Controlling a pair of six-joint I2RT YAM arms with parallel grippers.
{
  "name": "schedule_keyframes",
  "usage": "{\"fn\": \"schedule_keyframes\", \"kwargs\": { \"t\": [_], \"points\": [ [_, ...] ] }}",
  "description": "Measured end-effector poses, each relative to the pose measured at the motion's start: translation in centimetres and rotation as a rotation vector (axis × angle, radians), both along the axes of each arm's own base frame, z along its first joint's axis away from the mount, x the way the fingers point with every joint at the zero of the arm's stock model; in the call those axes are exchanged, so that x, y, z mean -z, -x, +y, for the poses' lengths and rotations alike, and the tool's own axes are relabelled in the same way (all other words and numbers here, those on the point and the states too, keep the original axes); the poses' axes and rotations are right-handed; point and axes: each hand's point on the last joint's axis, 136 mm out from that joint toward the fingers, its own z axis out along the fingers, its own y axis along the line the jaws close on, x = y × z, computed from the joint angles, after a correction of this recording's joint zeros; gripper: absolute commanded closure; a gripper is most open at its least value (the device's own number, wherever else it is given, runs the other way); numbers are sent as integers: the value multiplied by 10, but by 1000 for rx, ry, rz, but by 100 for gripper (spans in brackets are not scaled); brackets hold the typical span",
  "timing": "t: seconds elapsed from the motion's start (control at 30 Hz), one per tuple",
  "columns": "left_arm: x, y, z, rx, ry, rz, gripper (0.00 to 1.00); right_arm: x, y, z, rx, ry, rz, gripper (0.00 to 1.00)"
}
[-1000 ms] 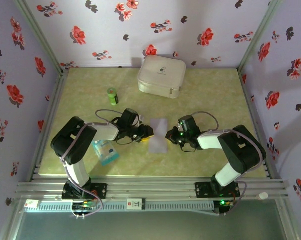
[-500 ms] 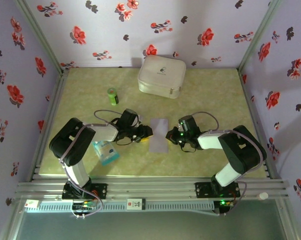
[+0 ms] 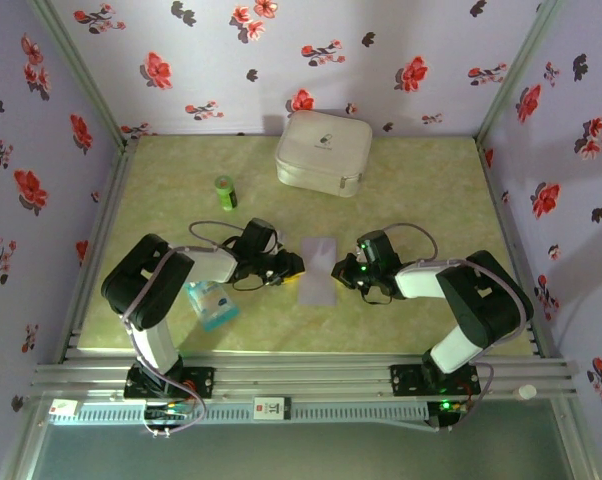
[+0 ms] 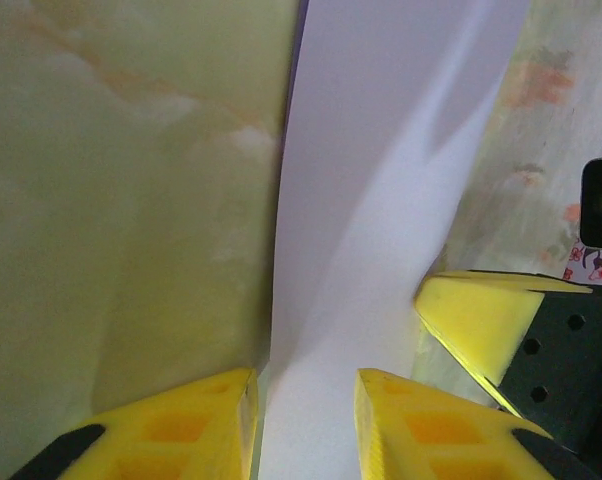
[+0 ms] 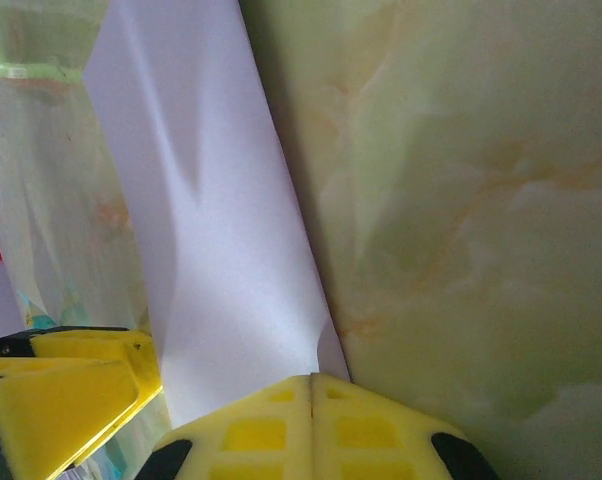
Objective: Fold a paper plane with a square sheet of paper (pick it up from the middle)
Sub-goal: Third fold the triangle at the center of the table.
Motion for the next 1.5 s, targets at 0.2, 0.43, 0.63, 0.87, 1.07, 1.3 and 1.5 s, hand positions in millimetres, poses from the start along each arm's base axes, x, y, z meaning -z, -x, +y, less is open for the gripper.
{"fn": "schedule_keyframes", "kwargs": {
  "t": [0.2, 0.43, 0.63, 0.87, 1.07, 1.3, 1.5],
  "points": [
    [0, 1, -1, 6, 8, 1, 77, 0, 0, 0, 0, 0, 0, 95],
    [2, 4, 0, 7, 9, 9, 88, 0, 0, 0, 0, 0, 0, 93],
    [2, 5, 1, 3, 12, 14, 98, -1, 0, 1, -3, -6, -3, 86],
    [-4, 6, 3, -7, 23, 5, 100, -15, -2, 2, -19, -18, -44, 71],
    [-12, 7, 6, -29, 35, -9, 100, -39, 1, 2, -62, 5, -127, 66],
    [-9, 11, 14, -71, 26, 16, 100, -70, 22, 20, -215, 166, -354, 62],
    [-14, 7, 14, -94, 35, 9, 100, -85, 51, 44, -411, 339, -628, 55]
  ]
}}
